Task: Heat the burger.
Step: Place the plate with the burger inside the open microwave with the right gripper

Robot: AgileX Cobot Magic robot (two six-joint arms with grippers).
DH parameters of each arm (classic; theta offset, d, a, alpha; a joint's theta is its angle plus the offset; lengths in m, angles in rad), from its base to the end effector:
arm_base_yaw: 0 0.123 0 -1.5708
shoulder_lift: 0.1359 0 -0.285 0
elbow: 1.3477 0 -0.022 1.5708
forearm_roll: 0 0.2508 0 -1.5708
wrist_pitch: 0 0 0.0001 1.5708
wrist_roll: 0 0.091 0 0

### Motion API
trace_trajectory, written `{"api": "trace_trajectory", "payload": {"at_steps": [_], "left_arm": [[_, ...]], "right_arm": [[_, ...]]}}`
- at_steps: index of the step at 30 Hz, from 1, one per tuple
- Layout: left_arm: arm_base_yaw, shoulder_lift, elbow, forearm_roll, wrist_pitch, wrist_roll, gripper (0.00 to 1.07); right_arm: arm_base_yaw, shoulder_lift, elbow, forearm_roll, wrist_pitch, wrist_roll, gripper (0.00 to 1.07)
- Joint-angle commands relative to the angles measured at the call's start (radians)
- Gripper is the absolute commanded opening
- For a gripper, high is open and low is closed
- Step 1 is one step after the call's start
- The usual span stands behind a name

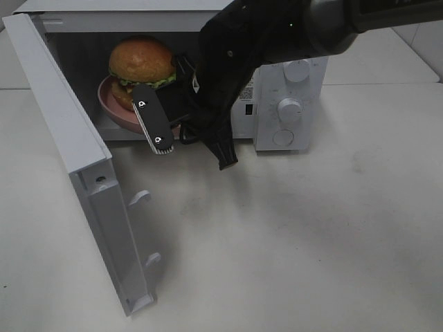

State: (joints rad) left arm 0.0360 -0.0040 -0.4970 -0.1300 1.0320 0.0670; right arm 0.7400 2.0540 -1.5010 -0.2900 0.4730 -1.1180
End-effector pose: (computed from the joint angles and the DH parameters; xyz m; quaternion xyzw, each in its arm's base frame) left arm -0.0039 -0.0103 0.2793 0.0147 0.8435 -0.0374 0.5357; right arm 0.3431 0.2972 0.1902 -0.8143 0.4815 -0.1585 0.2828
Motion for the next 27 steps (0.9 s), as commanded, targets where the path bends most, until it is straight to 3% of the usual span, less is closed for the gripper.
{"api": "trace_trajectory", "payload": {"at_steps": [1, 27], "left_arm": [[-0.001, -0.025, 0.001, -0.005, -0.005, -0.004, 0.98], [-0.001, -0.025, 0.001, -0.005, -0.005, -0.004, 0.98]], "right_arm": [[0.008, 0.023, -0.071, -0.017, -0.021, 0.027, 0.00], [0.006, 0.245, -0.431, -0.125, 0.087, 0.196, 0.00]]}}
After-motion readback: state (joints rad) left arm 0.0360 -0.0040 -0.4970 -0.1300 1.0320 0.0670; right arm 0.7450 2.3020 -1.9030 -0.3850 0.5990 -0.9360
